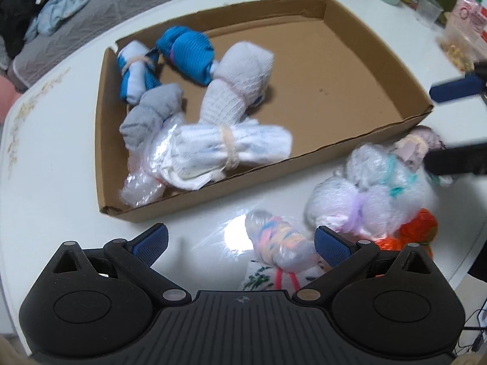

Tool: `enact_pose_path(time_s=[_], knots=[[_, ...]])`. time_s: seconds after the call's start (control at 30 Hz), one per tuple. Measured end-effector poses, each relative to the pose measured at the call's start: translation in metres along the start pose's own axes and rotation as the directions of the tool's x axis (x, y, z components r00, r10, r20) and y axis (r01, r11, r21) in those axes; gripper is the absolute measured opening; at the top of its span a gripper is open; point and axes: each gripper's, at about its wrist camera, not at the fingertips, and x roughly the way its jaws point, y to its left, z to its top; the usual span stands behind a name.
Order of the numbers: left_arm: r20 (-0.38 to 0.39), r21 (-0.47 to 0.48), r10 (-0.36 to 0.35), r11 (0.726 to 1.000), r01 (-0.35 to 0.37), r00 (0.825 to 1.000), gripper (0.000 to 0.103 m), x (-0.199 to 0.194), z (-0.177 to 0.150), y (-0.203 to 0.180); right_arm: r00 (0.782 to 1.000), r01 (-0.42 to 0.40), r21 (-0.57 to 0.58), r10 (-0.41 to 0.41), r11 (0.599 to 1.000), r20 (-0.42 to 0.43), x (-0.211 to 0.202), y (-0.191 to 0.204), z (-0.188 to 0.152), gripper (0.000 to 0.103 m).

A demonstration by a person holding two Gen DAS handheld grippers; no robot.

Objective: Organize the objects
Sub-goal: 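Move both grippers back over the sock pile, then grasp the pastel plastic-wrapped sock with the left gripper while the right grasps the bubble-wrapped teal sock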

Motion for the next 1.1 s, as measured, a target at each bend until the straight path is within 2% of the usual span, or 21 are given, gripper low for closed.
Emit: enact_pose_path(time_s=[0.13, 0.17, 0.27, 0.3, 0.33, 0.43, 0.6, 0.77, 0.87, 0.93, 1.1], knots=[[-0.014, -0.034, 0.031, 0.999, -0.032, 0.999, 0.102, 0.004, -0.003, 0.013, 0.996, 0.004, -0.032, -0.007, 0.999, -0.094, 0.027, 0.011, -0.002, 0.083], [-0.016, -0.047, 0.036, 0.998, -0.037, 0.999, 0.102, 0.004, -0.003, 0.017, 0.994, 0.001, -0.037, -0.005, 0.999, -0.109, 0.032, 0.013, -0.002, 0.085], [-0.016, -0.073, 0.048, 0.996, -0.049, 0.999, 0.102, 0.006, -0.006, 0.026, 0.994, -0.002, -0.049, -0.003, 0.999, -0.107, 0.032, 0.016, -0.004, 0.085], [-0.019, -0.079, 0.051, 0.995, -0.053, 0.998, 0.102, 0.006, -0.007, 0.029, 0.994, -0.008, -0.041, 0.004, 0.999, -0.107, 0.030, 0.014, -0.003, 0.073], [-0.022, -0.084, 0.053, 0.995, -0.054, 0.998, 0.102, 0.006, -0.008, 0.030, 0.995, -0.016, -0.036, 0.013, 0.999, -0.100, 0.027, 0.015, -0.002, 0.069], [-0.014, -0.086, 0.053, 0.995, -0.054, 0.999, 0.102, 0.008, -0.006, 0.031, 0.996, -0.047, -0.062, 0.043, 0.997, -0.074, 0.019, 0.017, -0.004, 0.069], [0.012, -0.043, 0.061, 0.997, -0.061, 0.998, 0.102, 0.010, -0.002, 0.021, 0.992, -0.043, -0.082, 0.032, 0.996, -0.122, 0.028, 0.022, -0.004, 0.067], [0.028, -0.026, 0.048, 0.999, -0.047, 0.998, 0.096, 0.016, -0.001, 0.019, 0.986, -0.065, -0.095, 0.049, 0.993, -0.157, 0.033, 0.027, -0.005, 0.057], [0.034, -0.016, 0.034, 0.999, -0.033, 0.999, 0.087, 0.018, -0.001, 0.020, 0.982, -0.081, -0.107, 0.061, 0.991, -0.180, 0.037, 0.030, -0.007, 0.052], [0.038, -0.018, 0.021, 1.000, -0.020, 0.999, 0.082, 0.020, -0.001, 0.021, 0.978, -0.085, -0.115, 0.060, 0.990, -0.202, 0.041, 0.030, -0.009, 0.052], [0.055, -0.023, -0.019, 1.000, 0.020, 0.998, 0.081, 0.021, -0.003, 0.019, 0.972, -0.093, -0.122, 0.063, 0.988, -0.226, 0.043, 0.032, -0.014, 0.053]])
